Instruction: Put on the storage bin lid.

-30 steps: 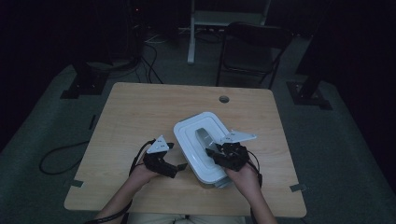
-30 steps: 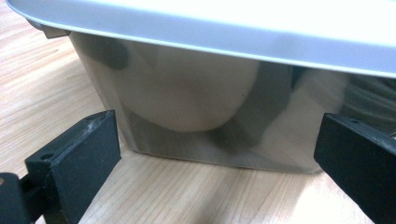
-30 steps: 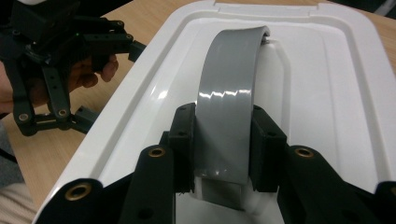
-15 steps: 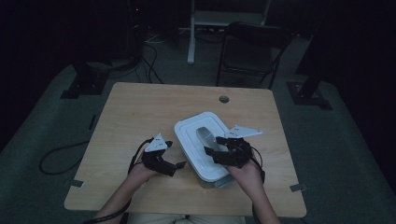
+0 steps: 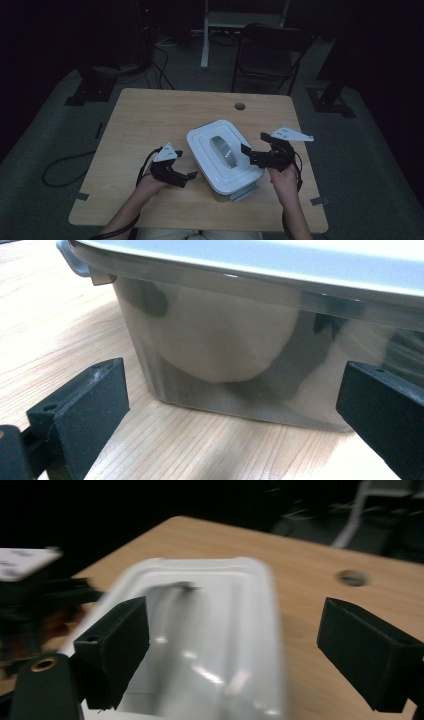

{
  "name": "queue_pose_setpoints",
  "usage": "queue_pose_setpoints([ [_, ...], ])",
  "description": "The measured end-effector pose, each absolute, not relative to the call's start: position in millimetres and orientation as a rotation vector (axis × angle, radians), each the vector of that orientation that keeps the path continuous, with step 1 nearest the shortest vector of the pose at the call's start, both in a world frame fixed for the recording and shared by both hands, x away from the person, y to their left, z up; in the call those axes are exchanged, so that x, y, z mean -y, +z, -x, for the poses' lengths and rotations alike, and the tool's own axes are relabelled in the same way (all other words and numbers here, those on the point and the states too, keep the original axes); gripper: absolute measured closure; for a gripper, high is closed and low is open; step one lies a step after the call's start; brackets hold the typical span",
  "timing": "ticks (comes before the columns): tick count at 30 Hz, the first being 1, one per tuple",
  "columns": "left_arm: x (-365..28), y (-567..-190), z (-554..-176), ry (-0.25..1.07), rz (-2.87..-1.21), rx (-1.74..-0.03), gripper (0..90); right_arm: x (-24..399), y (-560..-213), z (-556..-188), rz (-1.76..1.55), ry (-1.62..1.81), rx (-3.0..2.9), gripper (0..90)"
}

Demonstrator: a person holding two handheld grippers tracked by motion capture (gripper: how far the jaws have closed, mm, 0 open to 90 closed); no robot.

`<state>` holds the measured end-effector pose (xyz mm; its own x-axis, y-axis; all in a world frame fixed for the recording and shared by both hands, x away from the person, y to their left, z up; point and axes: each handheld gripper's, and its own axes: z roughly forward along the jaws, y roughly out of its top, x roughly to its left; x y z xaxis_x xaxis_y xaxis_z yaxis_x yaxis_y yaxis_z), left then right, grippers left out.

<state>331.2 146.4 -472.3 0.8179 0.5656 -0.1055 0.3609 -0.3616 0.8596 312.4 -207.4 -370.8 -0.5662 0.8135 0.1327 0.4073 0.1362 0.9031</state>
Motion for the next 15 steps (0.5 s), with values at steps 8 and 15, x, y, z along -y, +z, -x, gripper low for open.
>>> queue_pose_setpoints([
  [8,-145,-475,-333,0.251,-1.990,-0.700,1.1,244,-396,-336,-1.265,1.352,-1.943,12.6],
  [15,-145,-476,-335,0.251,-1.983,-0.713,1.1,263,-430,-356,-1.312,1.288,-1.944,12.6],
])
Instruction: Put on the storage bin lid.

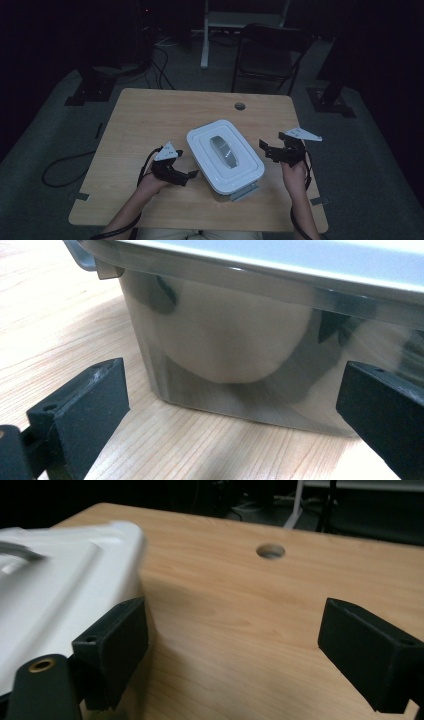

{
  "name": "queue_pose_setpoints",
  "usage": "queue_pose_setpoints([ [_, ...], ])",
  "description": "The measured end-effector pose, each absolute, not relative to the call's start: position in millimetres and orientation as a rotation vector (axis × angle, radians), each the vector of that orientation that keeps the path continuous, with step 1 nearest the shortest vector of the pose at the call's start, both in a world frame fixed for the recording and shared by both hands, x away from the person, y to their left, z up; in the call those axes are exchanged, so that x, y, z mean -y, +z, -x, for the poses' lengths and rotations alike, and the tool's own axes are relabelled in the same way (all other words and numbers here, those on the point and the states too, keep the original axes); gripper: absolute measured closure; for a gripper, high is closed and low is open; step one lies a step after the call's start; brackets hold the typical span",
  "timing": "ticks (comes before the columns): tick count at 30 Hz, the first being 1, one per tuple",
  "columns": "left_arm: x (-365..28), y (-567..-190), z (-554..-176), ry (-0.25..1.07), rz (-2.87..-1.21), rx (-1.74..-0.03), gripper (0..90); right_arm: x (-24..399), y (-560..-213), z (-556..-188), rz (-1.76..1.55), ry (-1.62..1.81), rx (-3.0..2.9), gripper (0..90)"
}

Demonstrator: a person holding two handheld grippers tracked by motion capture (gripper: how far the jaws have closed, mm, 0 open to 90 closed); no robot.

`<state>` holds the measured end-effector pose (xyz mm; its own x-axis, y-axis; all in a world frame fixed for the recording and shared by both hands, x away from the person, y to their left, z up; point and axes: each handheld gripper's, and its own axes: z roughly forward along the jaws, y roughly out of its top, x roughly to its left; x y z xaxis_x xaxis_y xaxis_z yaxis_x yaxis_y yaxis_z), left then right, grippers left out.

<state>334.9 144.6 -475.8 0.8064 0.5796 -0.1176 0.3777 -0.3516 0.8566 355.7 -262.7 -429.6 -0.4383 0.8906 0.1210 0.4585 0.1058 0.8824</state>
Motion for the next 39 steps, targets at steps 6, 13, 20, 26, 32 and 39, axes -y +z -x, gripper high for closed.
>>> queue_pose_setpoints([
  [6,-142,-478,-335,0.261,-1.984,-0.719,1.1,271,-460,-362,-1.398,1.260,-1.952,12.7],
  [13,-135,-481,-340,0.265,-1.995,-0.717,1.1,262,-496,-360,-1.470,1.226,-1.982,12.6],
  [20,-135,-482,-343,0.266,-2.001,-0.722,1.0,250,-508,-359,-1.452,1.227,-2.039,12.5],
  [26,-134,-484,-350,0.273,-2.007,-0.734,1.0,243,-508,-356,-1.420,1.222,-2.073,14.0],
  [32,-130,-488,-358,0.273,-2.022,-0.750,1.0,245,-511,-352,-1.430,1.275,-2.080,14.7],
  [39,-130,-490,-368,0.286,-2.024,-0.777,1.1,242,-513,-347,-1.429,1.307,-2.093,14.8],
])
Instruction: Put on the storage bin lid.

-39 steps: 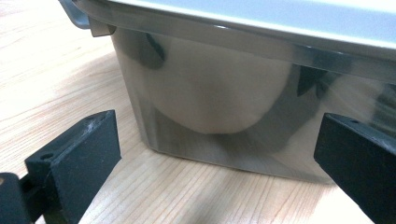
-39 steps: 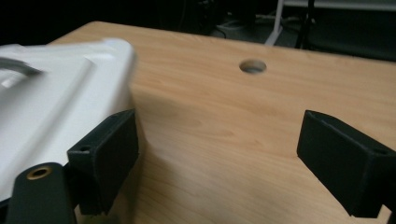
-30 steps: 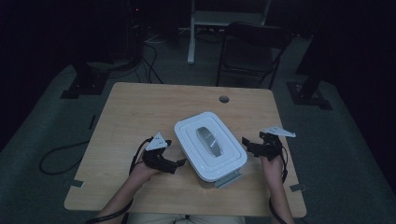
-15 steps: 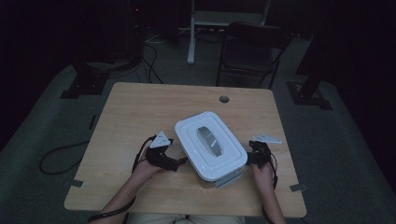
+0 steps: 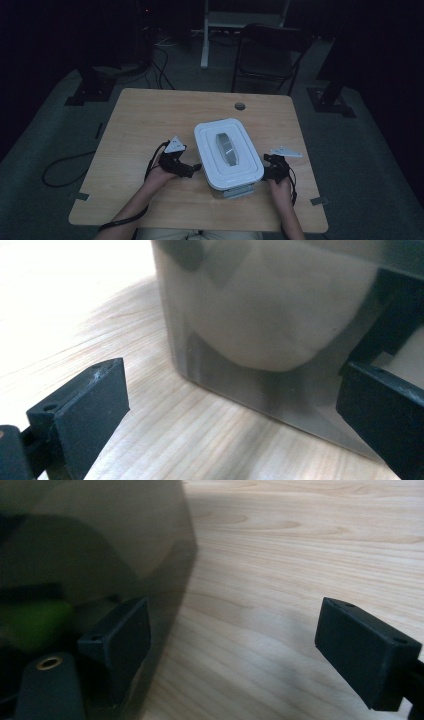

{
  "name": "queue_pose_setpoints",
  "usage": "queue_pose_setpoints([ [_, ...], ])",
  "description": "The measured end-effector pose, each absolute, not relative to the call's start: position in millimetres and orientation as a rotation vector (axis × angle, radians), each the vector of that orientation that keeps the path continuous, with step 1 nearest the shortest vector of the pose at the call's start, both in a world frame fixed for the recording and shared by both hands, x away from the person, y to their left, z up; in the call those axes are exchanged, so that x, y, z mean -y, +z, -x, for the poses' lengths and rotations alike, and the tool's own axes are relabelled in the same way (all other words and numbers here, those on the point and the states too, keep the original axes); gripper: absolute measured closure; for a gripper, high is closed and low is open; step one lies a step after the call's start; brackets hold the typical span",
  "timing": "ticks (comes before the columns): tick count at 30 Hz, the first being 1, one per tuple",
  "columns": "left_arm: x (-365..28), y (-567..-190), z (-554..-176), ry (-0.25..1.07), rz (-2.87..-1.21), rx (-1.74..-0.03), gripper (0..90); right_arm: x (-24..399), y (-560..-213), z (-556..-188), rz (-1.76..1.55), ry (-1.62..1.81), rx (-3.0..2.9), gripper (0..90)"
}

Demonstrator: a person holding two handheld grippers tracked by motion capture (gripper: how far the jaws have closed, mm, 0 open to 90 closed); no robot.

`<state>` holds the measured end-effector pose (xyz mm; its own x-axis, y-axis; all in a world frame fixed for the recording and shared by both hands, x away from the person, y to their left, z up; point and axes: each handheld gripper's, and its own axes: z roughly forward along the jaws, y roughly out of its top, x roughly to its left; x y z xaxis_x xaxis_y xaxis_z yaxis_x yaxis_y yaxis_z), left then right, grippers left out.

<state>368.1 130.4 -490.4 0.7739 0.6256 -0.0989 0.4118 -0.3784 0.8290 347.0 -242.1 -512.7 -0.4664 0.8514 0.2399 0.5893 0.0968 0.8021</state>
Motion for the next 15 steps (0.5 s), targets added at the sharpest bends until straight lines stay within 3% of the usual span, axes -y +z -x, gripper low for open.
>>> queue_pose_setpoints([
  [15,-143,-490,-383,0.311,-2.037,-0.821,1.1,226,-510,-336,-1.389,1.294,-2.130,16.9],
])
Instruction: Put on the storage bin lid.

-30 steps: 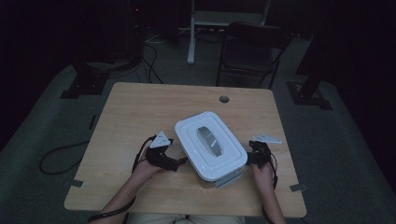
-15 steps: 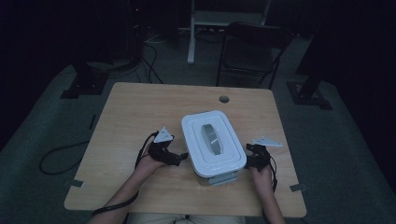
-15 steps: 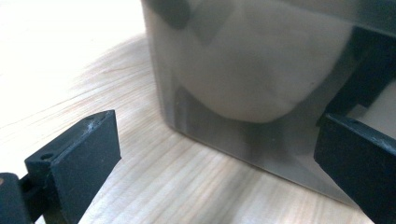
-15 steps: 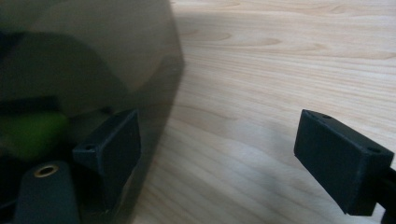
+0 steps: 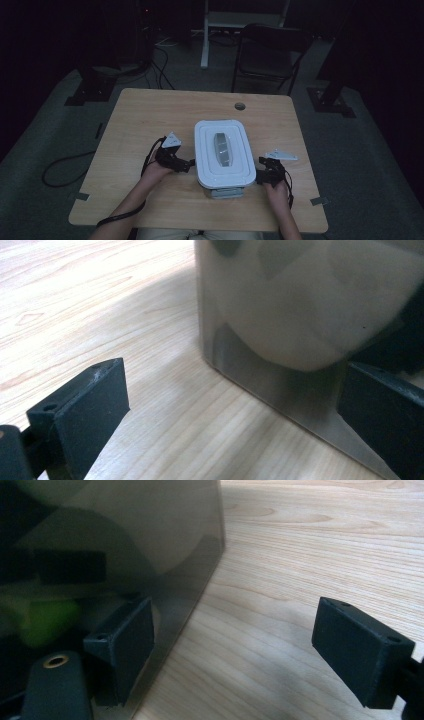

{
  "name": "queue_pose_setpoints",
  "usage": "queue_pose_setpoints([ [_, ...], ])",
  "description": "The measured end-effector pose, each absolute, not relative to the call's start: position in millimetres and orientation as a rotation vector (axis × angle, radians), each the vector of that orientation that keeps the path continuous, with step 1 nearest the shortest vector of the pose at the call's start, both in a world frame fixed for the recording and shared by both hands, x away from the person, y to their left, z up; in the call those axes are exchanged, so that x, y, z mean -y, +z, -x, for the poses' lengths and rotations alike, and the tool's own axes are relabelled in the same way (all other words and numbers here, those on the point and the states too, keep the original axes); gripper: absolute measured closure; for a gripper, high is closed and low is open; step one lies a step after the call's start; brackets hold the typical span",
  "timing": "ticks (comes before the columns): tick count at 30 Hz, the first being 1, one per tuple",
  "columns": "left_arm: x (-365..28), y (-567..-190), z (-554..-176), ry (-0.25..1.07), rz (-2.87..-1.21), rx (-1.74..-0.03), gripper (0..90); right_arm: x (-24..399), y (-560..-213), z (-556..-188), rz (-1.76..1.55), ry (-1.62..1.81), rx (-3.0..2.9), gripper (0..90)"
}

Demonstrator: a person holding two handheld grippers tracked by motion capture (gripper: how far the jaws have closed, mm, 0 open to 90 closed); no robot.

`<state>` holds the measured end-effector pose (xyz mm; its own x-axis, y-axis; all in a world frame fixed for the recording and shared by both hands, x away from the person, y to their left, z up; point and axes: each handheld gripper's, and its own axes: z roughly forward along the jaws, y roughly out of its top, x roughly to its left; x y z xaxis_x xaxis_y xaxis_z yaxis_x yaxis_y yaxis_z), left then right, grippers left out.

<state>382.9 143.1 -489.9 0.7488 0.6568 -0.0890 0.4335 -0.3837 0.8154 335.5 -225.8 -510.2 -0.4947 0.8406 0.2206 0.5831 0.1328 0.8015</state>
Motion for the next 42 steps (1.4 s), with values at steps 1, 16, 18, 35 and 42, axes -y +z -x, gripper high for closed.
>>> queue_pose_setpoints([
  [1,-144,-490,-384,0.315,-2.036,-0.823,1.1,225,-509,-335,-1.388,1.289,-2.135,16.9],
  [16,-155,-490,-390,0.338,-2.014,-0.860,1.1,215,-507,-342,-1.351,1.259,-2.174,12.6],
  [18,-157,-489,-390,0.346,-2.008,-0.865,1.1,217,-506,-346,-1.358,1.238,-2.159,12.6],
  [35,-170,-475,-375,0.385,-2.019,-0.844,1.1,228,-503,-358,-1.372,1.210,-2.100,12.6],
  [42,-175,-465,-368,0.398,-2.028,-0.820,1.1,232,-500,-357,-1.384,1.188,-2.058,12.6],
])
